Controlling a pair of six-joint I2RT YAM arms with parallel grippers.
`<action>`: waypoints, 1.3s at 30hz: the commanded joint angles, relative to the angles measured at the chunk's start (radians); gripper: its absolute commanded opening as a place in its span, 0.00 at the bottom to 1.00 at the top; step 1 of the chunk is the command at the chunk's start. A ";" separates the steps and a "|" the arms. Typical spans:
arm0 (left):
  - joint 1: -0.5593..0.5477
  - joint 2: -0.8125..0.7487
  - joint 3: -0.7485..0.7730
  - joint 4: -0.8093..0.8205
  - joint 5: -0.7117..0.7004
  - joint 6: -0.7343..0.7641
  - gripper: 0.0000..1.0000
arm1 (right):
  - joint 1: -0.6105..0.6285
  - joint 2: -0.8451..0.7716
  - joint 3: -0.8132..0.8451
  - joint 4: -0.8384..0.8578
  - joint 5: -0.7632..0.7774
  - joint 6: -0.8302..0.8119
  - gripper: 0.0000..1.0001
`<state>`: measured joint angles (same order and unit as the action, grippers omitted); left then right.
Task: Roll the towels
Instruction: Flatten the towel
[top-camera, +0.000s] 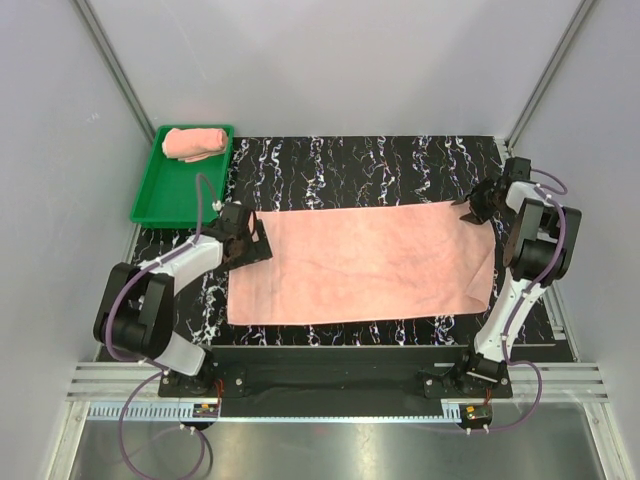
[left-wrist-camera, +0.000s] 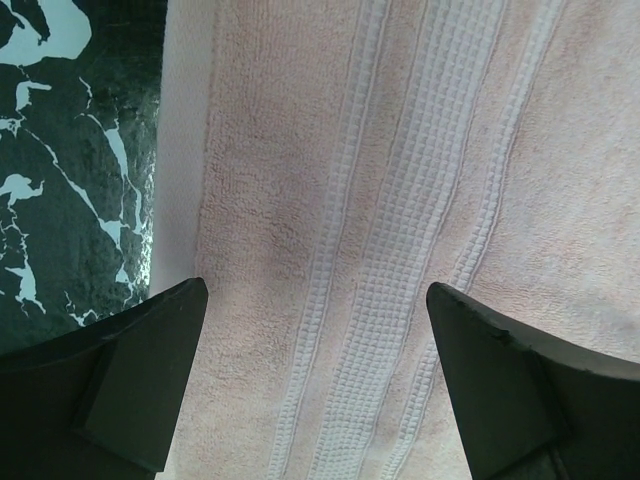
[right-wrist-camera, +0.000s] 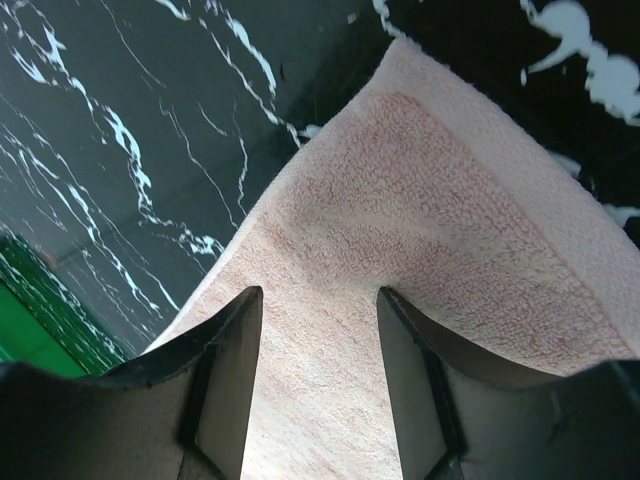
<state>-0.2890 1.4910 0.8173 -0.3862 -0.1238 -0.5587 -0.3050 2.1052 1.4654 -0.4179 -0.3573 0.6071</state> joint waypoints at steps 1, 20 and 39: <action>0.004 0.015 0.052 0.061 -0.025 0.005 0.97 | -0.008 0.036 0.059 -0.024 0.073 0.011 0.56; 0.001 0.134 0.204 0.079 -0.047 0.077 0.96 | 0.053 -0.442 0.013 -0.225 0.207 -0.059 0.72; 0.036 0.495 0.500 0.056 0.036 0.091 0.96 | 0.064 -1.024 -0.310 -0.389 0.277 -0.084 0.84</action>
<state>-0.2810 1.9343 1.2694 -0.3359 -0.1226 -0.4755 -0.2394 1.1233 1.1732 -0.7918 -0.1131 0.5335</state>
